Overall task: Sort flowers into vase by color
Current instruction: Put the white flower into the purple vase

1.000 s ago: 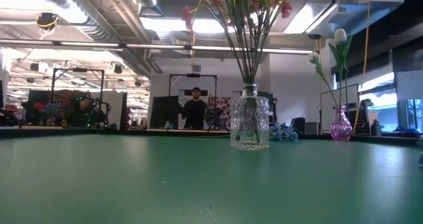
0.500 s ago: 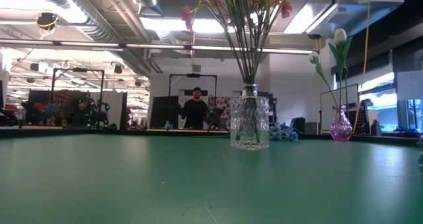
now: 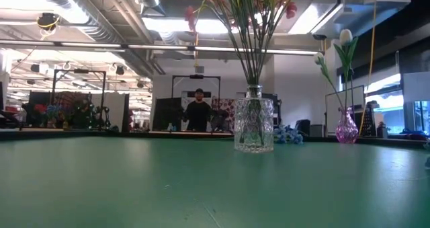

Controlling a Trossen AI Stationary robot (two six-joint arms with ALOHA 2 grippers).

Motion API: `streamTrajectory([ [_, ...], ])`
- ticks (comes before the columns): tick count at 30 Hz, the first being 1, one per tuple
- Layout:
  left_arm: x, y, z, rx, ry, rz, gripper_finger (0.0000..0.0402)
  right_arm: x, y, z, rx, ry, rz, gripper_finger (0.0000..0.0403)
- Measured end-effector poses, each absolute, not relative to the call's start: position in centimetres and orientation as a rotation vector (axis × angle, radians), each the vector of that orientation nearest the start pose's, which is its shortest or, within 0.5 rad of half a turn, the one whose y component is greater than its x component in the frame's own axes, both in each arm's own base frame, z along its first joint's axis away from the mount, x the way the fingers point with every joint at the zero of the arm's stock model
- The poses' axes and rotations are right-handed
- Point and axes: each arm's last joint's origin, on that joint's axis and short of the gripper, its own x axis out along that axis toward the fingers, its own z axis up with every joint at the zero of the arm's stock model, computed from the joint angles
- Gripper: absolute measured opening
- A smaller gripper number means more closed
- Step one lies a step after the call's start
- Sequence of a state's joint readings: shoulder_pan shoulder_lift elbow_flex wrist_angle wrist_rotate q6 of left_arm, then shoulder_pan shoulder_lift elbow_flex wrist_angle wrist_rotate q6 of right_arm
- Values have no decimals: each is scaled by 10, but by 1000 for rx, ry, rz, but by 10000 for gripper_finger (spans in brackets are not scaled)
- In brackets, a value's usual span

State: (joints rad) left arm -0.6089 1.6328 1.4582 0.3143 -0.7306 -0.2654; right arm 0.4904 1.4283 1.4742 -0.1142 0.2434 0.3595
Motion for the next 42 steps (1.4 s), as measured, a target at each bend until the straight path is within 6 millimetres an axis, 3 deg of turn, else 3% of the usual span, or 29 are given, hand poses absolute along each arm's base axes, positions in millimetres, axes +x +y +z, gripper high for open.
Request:
streamTrajectory([
  [6,285,-223,412,-286,-126,-11,149,263,130,464,354,-91,216,6],
  [10,272,-235,415,-275,-129,-55,150,241,117,485,314,-207,175,5],
  [23,267,-241,414,-276,-126,-78,150,128,46,539,200,-434,-284,3],
  [28,275,-232,415,-306,-134,-51,150,102,28,543,75,-381,-516,3],
  [33,294,-211,414,-300,-130,-111,151,92,14,538,-85,-235,-735,2],
  [37,313,-185,414,-289,-136,-131,150,91,1,523,-173,-136,-861,2],
  [42,326,-147,421,-241,-156,-52,150,94,-18,490,-228,-80,-1012,2],
])
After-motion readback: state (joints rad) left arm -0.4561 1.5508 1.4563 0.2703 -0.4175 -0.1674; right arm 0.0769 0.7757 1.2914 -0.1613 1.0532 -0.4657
